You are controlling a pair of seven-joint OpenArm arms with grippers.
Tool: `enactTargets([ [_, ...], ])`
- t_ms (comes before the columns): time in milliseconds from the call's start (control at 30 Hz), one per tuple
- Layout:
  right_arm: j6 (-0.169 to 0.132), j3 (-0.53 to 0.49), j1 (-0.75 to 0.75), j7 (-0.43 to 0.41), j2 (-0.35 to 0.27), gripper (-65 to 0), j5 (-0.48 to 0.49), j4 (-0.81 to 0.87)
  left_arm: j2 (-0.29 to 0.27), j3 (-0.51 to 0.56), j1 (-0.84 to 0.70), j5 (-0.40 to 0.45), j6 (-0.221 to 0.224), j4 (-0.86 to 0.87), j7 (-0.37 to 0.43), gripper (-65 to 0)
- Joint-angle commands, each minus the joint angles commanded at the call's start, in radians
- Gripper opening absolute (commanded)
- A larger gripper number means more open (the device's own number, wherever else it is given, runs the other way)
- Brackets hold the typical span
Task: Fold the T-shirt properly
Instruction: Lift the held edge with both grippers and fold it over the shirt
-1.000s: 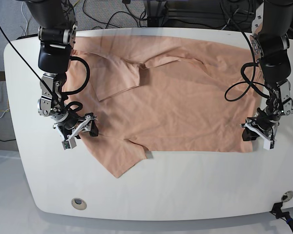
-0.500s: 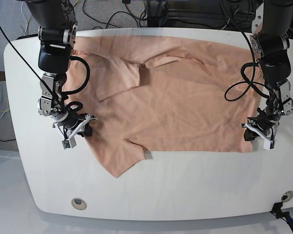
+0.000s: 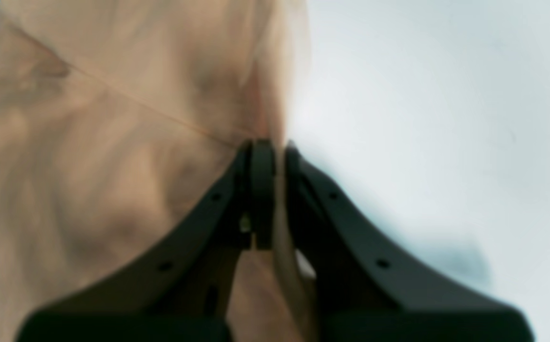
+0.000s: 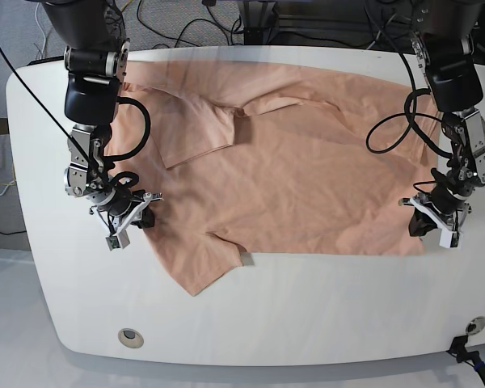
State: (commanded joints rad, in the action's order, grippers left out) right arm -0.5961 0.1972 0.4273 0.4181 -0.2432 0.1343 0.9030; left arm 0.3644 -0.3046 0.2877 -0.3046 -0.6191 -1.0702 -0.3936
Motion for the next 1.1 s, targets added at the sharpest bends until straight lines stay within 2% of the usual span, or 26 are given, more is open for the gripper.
enactTargets([
  [367, 0.000, 0.003, -0.104, 0.285, 0.015, -65.0, 0.003, 0.448, 0.003, -0.005, -0.153, -0.002, 0.000, -0.204, -0.006, -65.0],
  [433, 0.000, 0.003, -0.133, 0.327, 0.015, -65.0, 0.003, 0.522, 0.002, -0.048, -0.196, -0.002, 0.000, -0.261, -0.011, -65.0],
  [600, 0.000, 0.006, -0.218, 0.414, 0.015, -65.0, 0.003, 0.703, -0.002, -0.137, -0.267, -0.002, -0.002, -0.387, -0.106, -65.0],
  [700, 0.000, 0.006, -0.276, 0.453, 0.015, -65.0, 0.003, 0.798, 0.000, -0.183, -0.313, -0.002, -0.006, -0.422, -0.110, -65.0],
  [800, 0.000, 0.008, -0.342, 0.473, 0.015, -65.0, 0.003, 0.891, 0.000, -0.215, -0.341, -0.002, -0.074, -0.434, -0.112, -65.0],
  [833, 0.000, 0.008, -0.371, 0.473, 0.015, -65.0, 0.003, 0.919, 0.000, -0.226, -0.350, -0.002, -0.079, -0.436, -0.112, -65.0],
  [967, 0.000, 0.008, -0.477, 0.474, 0.015, -65.0, 0.003, 1.019, 0.002, -0.236, -0.393, -0.002, -0.079, -0.437, -0.112, -65.0],
  [1100, 0.000, 0.008, -0.562, 0.474, 0.015, -65.0, 0.002, 1.049, 0.002, -0.238, -0.431, -0.002, -0.079, -0.439, -0.112, -65.0],
])
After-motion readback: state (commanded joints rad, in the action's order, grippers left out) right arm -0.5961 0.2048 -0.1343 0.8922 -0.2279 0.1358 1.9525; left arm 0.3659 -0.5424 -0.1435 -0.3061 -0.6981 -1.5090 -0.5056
